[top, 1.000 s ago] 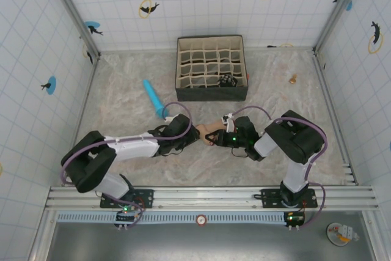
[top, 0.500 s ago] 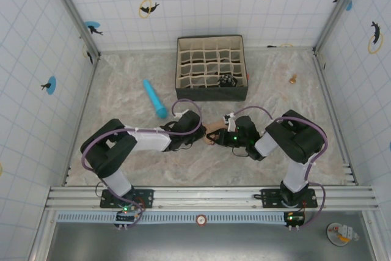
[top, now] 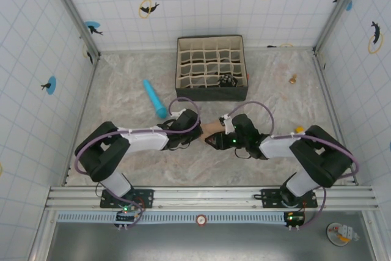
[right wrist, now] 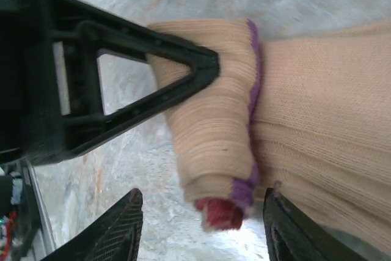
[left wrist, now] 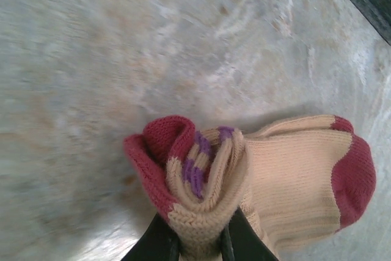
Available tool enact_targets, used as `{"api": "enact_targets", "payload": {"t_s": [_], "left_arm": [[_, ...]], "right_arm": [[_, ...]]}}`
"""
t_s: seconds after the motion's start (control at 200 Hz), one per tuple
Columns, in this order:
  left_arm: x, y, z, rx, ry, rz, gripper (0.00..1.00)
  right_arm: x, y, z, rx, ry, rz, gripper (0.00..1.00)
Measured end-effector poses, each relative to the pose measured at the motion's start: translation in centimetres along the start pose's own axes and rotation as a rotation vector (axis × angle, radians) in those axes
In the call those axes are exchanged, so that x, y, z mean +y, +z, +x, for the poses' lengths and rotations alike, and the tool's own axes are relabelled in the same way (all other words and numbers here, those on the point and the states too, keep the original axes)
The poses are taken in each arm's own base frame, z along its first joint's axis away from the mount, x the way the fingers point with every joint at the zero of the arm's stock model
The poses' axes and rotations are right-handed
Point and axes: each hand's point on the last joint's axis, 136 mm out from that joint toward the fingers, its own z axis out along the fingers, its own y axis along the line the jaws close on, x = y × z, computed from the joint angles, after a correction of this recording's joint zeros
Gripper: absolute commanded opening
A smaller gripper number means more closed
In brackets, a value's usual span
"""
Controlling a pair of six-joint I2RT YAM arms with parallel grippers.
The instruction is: Roll the socks
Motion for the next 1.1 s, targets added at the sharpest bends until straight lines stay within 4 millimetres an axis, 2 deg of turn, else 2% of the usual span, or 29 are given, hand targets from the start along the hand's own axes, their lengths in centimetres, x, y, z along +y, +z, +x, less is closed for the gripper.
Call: {"api": "enact_targets", "payload": {"t_s": [0.145, 0.215, 0.34, 0.465, 0.671, 0.876, 1.101], "left_arm": [[1.7, -1.2, 0.1, -0.011, -0.003, -0.033, 0.0], [2.5, -1.6, 0.3, -0.012, -0.01, -0.043, 0.0], [3.6, -2.3, 0.6, -0.017, -0.04, -0.046, 0.0], [4.0, -2.7, 1.0, -0.018, -0.065, -0.044, 0.0], [4.0, -2.8, 1.5, -0.011, -0.093, -0.042, 0.0], [4.0, -2.8, 1.5, -0.01, -0.108, -0.041, 0.0], [3.9, -2.8, 1.6, -0.007, -0.115, -0.039, 0.0]], "right_arm": [[2.5, -0.4, -0.7, -0.031, -0.234, 0.072, 0.66], [3.6, -0.4, 0.0, -0.035, -0.368, 0.112, 0.7], [4.9, -0.1, 1.7, -0.05, -0.606, 0.189, 0.7], [4.5, 0.0, 3.0, -0.063, -0.78, 0.277, 0.7], [3.3, 1.2, 4.3, -0.065, -0.994, 0.409, 0.7], [2.4, 2.3, 4.2, -0.08, -1.09, 0.475, 0.7], [3.1, 4.3, 3.0, -0.124, -1.124, 0.484, 0.68]]}}
